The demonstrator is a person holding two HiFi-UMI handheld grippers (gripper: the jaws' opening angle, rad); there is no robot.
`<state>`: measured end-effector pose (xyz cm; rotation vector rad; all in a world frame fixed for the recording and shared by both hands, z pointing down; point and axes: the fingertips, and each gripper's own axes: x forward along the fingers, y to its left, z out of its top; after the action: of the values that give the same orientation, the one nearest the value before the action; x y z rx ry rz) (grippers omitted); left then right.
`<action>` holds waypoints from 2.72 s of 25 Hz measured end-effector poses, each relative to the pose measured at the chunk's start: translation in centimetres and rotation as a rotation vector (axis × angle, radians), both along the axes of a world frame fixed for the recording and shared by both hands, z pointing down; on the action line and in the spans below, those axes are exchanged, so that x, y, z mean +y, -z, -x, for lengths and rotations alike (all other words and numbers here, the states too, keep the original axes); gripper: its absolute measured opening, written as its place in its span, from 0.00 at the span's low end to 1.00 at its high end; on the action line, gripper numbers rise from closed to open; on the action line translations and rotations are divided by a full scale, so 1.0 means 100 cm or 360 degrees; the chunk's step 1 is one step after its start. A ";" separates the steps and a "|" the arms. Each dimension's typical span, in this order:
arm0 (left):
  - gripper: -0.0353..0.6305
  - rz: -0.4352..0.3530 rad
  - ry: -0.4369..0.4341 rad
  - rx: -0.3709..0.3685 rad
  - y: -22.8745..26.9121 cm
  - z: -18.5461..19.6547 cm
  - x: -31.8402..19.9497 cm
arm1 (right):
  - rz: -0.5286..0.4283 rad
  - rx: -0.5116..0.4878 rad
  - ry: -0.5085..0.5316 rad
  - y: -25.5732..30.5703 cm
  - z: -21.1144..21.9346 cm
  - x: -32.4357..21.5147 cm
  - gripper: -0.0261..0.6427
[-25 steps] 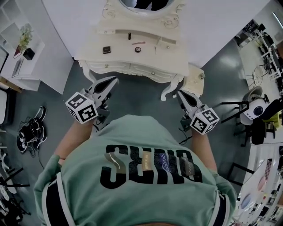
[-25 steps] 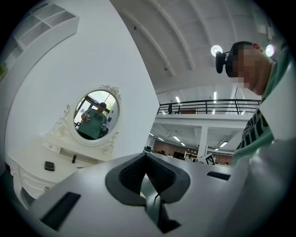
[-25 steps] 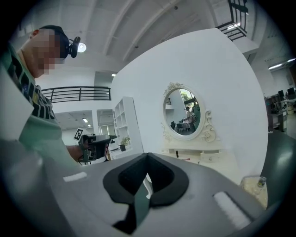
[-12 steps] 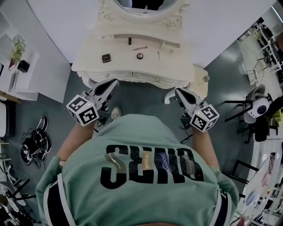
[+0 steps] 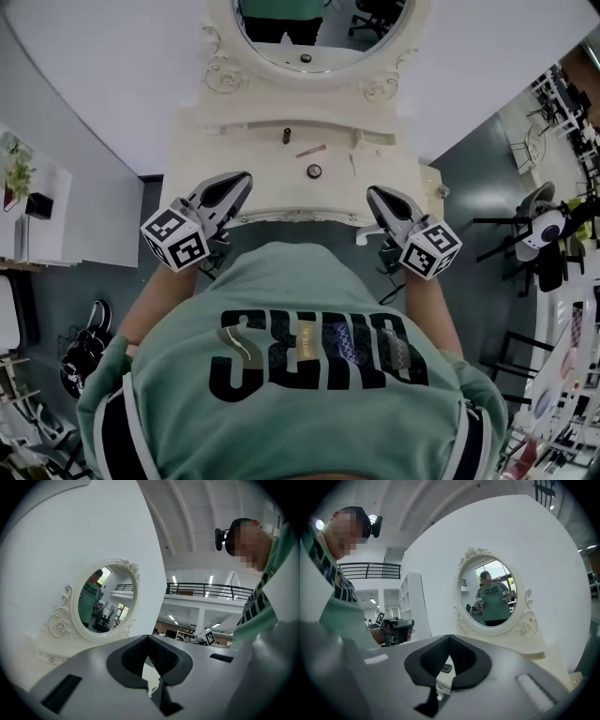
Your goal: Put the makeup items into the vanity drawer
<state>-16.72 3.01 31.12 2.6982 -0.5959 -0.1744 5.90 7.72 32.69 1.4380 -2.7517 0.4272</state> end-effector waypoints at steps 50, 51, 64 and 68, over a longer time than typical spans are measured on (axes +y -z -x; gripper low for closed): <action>0.06 0.0115 0.0540 -0.0009 -0.068 -0.059 -0.171 | 0.0068 0.0574 0.0974 -0.051 -0.022 -0.226 0.10; 0.06 0.0132 0.0607 -0.0017 -0.076 -0.041 -0.165 | 0.0064 0.0664 0.1113 -0.061 0.003 -0.222 0.16; 0.06 0.0426 0.1198 -0.0146 -0.160 0.126 -0.078 | 0.0305 0.1552 0.2116 -0.263 0.235 -0.164 0.37; 0.06 0.0474 0.1281 -0.0192 -0.171 0.161 -0.064 | 0.0446 0.1661 0.2075 -0.309 0.270 -0.167 0.44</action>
<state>-32.81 -3.34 48.21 2.0578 -1.5774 -0.1129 -21.09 -9.02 63.54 -0.3322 -1.9648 -0.0354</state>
